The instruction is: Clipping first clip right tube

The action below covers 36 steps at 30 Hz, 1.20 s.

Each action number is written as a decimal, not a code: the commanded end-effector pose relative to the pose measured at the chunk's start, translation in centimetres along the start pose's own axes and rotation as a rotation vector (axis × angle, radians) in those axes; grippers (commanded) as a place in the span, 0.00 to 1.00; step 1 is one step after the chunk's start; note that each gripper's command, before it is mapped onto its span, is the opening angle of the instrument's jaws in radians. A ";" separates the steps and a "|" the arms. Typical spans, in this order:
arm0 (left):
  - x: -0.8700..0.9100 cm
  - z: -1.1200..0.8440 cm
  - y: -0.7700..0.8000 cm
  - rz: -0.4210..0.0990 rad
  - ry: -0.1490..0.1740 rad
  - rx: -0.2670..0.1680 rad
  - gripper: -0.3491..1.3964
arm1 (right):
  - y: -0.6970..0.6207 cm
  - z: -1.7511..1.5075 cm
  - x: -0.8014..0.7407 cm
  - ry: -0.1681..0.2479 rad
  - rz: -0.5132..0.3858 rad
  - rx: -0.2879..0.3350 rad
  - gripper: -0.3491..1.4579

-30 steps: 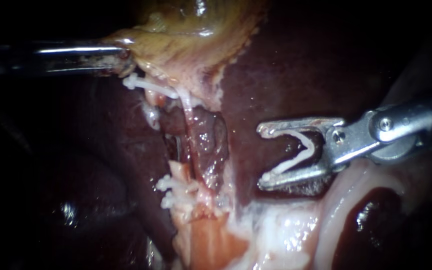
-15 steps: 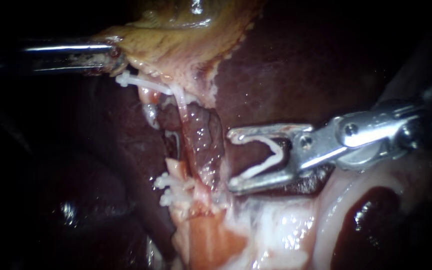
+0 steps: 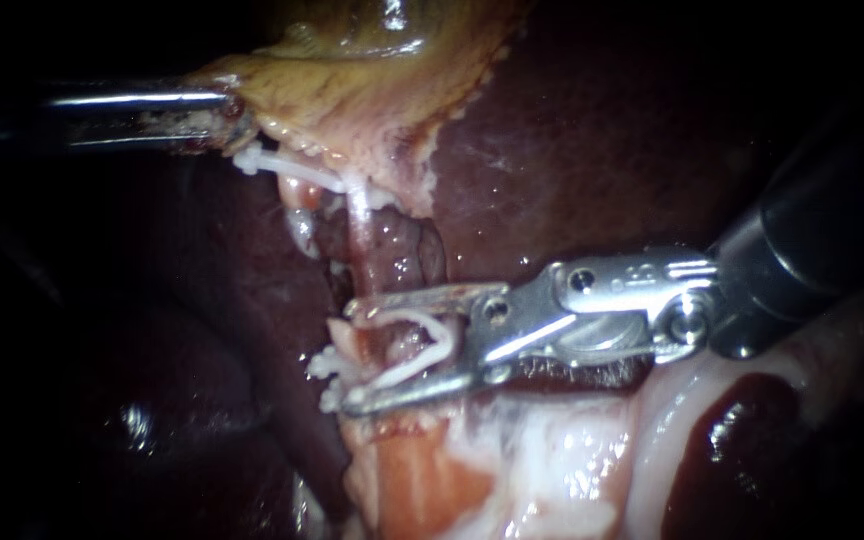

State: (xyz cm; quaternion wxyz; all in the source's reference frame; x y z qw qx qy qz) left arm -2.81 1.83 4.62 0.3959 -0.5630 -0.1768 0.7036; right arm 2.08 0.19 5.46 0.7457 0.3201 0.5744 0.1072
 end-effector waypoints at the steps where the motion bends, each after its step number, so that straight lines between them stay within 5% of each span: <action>1: -0.01 0.00 0.00 0.000 0.000 0.000 0.00 | -0.04 0.00 0.04 0.010 0.006 0.014 0.47; 10: -0.01 0.00 0.00 0.000 0.000 0.000 0.00 | -0.30 0.02 0.16 0.031 0.033 0.098 0.45; 25: -0.04 0.03 -0.01 0.002 0.001 0.002 0.00 | -0.25 0.03 0.08 0.025 0.075 0.112 0.37; 36: -0.06 0.05 -0.01 0.003 0.002 0.006 0.00 | -0.25 0.03 0.06 0.003 0.085 0.187 0.17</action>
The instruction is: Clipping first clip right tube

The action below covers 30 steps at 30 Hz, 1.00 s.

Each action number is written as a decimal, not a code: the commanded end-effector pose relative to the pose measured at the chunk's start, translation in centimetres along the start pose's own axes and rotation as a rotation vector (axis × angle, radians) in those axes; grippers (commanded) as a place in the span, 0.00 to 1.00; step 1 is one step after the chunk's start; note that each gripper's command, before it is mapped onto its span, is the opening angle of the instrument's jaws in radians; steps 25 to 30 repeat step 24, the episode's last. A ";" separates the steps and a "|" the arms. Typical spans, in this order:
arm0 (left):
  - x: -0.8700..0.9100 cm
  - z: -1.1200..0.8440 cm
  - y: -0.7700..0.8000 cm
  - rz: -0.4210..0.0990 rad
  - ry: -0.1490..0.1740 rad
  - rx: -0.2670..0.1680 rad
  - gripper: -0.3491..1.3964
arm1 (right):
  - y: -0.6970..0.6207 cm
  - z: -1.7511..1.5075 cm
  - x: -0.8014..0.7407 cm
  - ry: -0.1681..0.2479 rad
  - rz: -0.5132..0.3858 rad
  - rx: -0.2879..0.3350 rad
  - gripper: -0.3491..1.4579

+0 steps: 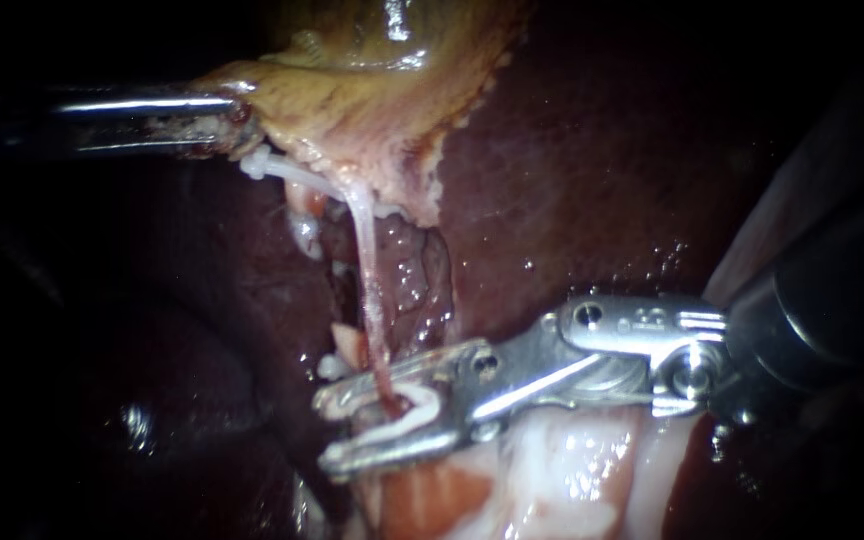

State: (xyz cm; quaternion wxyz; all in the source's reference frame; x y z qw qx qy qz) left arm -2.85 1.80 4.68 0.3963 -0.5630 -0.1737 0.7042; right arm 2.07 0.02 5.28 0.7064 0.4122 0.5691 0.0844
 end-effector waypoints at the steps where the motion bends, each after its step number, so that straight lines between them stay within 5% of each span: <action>1: 0.00 0.00 0.00 0.000 0.000 0.001 0.00 | -0.01 0.00 0.01 -0.002 0.000 0.006 0.14; 5: 0.00 0.00 0.00 0.000 0.000 0.000 0.00 | 0.00 -0.01 0.01 -0.005 0.010 0.012 0.00; 30: -0.01 0.01 -0.02 0.000 0.003 0.000 0.00 | 0.07 -0.07 -0.03 -0.007 0.057 0.012 0.00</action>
